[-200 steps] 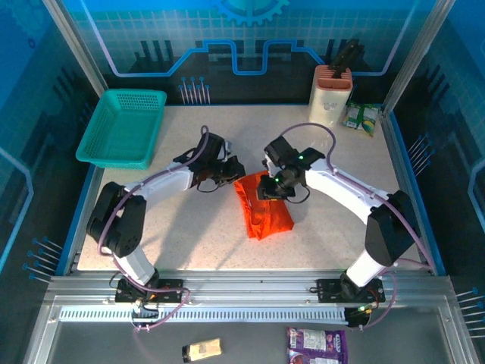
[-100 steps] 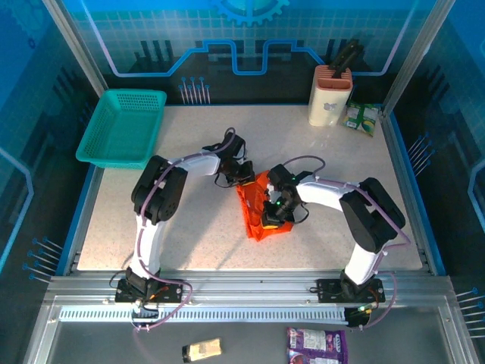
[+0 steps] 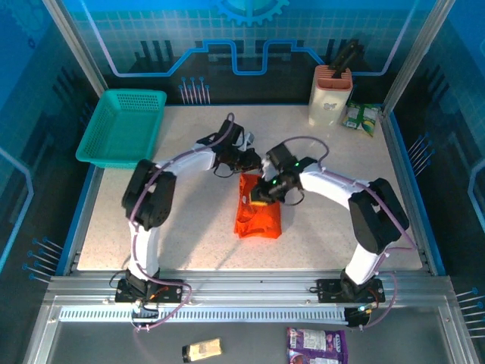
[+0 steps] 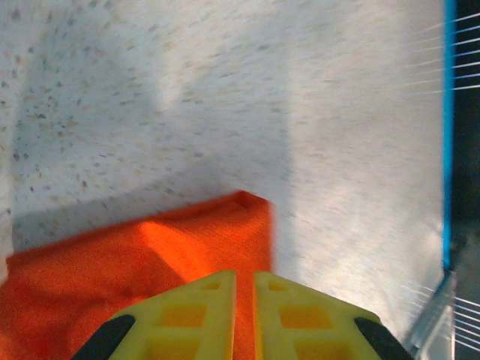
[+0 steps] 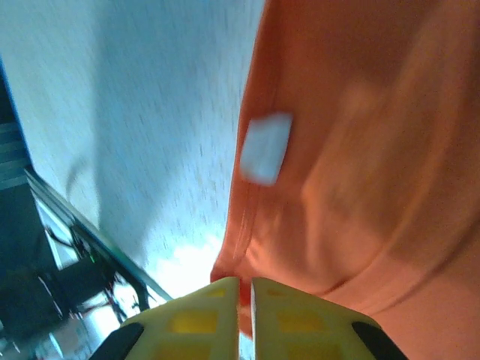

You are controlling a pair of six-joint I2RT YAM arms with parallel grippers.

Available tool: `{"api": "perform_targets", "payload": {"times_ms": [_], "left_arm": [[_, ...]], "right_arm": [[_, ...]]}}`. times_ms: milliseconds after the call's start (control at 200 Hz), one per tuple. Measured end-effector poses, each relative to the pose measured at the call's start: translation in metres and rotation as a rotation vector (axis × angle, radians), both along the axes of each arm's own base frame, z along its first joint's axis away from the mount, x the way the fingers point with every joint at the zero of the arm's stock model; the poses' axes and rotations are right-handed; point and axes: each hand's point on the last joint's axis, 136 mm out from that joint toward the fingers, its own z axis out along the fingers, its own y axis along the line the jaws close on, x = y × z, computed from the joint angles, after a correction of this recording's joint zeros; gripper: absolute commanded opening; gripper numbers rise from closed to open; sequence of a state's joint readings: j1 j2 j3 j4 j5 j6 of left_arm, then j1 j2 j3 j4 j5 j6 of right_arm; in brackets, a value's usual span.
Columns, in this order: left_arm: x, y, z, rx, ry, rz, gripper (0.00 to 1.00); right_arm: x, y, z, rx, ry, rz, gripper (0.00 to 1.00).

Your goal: Fold the inside-out t-shirt

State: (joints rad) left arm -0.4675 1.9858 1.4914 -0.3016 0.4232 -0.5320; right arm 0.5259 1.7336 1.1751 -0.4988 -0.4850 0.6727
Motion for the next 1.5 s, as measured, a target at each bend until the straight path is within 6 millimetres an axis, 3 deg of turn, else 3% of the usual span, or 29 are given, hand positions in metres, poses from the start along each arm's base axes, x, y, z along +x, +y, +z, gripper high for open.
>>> {"api": "perform_targets", "payload": {"times_ms": [125, 225, 285, 395, 505, 610, 715, 840, 986, 1106, 1216, 1326, 1426, 1501], "left_arm": [[-0.024, 0.008, 0.063, -0.053, -0.096, 0.002, 0.14], [-0.054, 0.005, 0.076, -0.066, -0.101, -0.014, 0.12], [-0.077, -0.003, 0.065, -0.056, -0.063, -0.037, 0.11], [-0.127, -0.023, 0.024, -0.009, 0.055, -0.097, 0.1], [-0.175, -0.034, -0.015, 0.044, 0.177, -0.14, 0.09], [-0.195, -0.03, -0.042, 0.08, 0.256, -0.124, 0.08], [-0.193, -0.014, -0.06, 0.128, 0.29, -0.072, 0.08], [-0.172, 0.007, -0.067, 0.154, 0.288, -0.004, 0.07], [-0.142, 0.045, -0.072, 0.184, 0.282, 0.087, 0.07], [-0.118, 0.07, -0.071, 0.203, 0.273, 0.138, 0.07], [-0.103, 0.075, -0.057, 0.208, 0.232, 0.133, 0.07], [-0.101, 0.068, -0.035, 0.194, 0.178, 0.099, 0.07], [-0.118, 0.055, -0.014, 0.179, 0.142, 0.044, 0.07], [-0.137, 0.037, -0.003, 0.163, 0.124, -0.021, 0.07]], "right_arm": [[0.052, -0.017, 0.01, 0.04, -0.052, -0.024, 0.15], [0.083, -0.014, -0.005, 0.049, -0.054, 0.006, 0.15], [0.091, -0.011, -0.019, 0.047, -0.033, 0.024, 0.15], [0.094, -0.015, -0.051, 0.015, 0.022, 0.038, 0.13], [0.089, -0.033, -0.068, -0.029, 0.066, 0.014, 0.12], [0.078, -0.06, -0.074, -0.055, 0.091, -0.035, 0.12], [0.057, -0.087, -0.073, -0.088, 0.106, -0.083, 0.12], [0.016, -0.106, -0.074, -0.116, 0.142, -0.131, 0.12], [-0.034, -0.108, -0.075, -0.135, 0.184, -0.158, 0.12], [-0.065, -0.094, -0.066, -0.14, 0.197, -0.141, 0.13], [-0.067, -0.081, -0.049, -0.115, 0.151, -0.13, 0.13], [-0.054, -0.073, -0.033, -0.09, 0.108, -0.132, 0.13], [-0.033, -0.064, -0.024, -0.075, 0.071, -0.124, 0.12], [-0.019, -0.058, -0.029, -0.073, 0.063, -0.119, 0.12]]}}
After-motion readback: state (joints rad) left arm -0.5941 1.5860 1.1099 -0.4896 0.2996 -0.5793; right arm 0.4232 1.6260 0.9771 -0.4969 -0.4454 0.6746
